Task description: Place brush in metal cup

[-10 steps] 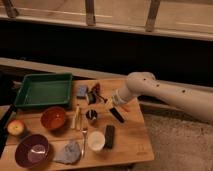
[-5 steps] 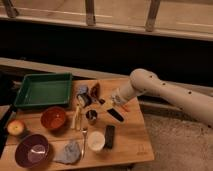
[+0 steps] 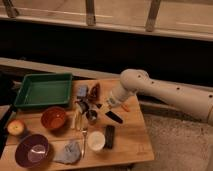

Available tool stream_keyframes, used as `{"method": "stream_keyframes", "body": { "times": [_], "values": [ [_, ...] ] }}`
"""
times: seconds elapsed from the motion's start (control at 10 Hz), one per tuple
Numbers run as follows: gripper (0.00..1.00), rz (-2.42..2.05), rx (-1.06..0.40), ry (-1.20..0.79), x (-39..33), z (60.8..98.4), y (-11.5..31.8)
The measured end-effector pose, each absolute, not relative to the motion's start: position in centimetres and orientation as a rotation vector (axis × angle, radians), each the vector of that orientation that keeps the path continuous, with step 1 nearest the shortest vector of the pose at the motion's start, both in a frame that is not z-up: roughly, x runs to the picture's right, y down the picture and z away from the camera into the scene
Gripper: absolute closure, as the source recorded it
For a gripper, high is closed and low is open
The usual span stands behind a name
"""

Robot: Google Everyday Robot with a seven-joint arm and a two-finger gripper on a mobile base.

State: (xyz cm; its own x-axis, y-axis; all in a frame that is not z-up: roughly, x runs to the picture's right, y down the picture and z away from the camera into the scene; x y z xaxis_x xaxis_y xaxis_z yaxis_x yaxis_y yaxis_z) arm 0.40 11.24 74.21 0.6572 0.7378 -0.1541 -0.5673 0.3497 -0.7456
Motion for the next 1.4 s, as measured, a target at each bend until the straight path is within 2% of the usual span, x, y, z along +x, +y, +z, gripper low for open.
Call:
{"method": "stream_keyframes", "body": {
  "times": [0.6,1.2,1.4],
  "values": [
    [1.00,0.897,-0.889,-0.132,1.9,76.5,13.4],
    [1.00,0.964,-0.900,-0.129,2.7,78.9,15.5],
    [0.86,0.985,-0.903,-0.139,2.6,79.2,15.9]
  ]
}}
